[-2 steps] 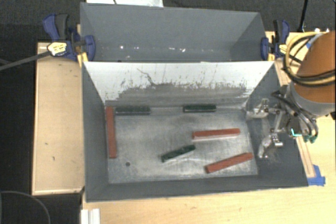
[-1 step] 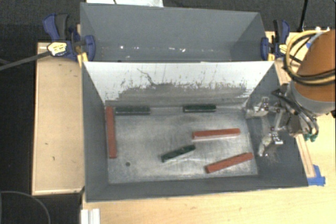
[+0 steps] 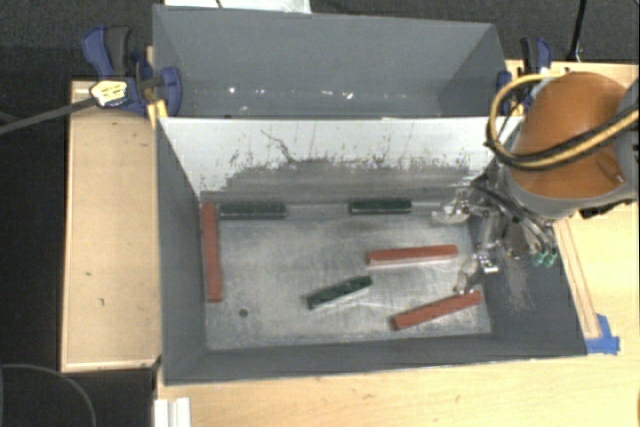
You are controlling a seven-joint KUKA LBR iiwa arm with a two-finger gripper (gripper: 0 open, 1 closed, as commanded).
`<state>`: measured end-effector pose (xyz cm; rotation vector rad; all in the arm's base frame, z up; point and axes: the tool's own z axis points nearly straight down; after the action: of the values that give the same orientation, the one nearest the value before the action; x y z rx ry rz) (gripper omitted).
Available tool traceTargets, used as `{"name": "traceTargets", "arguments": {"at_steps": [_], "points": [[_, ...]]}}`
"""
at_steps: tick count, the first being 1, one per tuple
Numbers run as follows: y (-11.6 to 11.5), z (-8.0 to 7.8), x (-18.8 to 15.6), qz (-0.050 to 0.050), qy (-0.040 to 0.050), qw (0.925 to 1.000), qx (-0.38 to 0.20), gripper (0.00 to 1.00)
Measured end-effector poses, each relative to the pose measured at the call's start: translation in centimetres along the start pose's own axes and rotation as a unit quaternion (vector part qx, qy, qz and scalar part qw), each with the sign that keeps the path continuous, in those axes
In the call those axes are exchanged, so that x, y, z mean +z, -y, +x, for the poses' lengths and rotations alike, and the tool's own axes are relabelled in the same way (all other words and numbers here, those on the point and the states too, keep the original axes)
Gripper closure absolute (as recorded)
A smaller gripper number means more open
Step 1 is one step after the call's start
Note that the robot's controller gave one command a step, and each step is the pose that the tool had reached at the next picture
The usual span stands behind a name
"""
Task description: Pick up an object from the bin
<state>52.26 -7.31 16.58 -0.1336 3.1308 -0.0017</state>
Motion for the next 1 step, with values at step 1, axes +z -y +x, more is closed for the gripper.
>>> {"name": "traceTargets", "arguments": {"at_steps": [1], "points": [[-1.19,-2.88,0.96,-0.001,-0.0029,0.991,-0.134,0.0]]}}
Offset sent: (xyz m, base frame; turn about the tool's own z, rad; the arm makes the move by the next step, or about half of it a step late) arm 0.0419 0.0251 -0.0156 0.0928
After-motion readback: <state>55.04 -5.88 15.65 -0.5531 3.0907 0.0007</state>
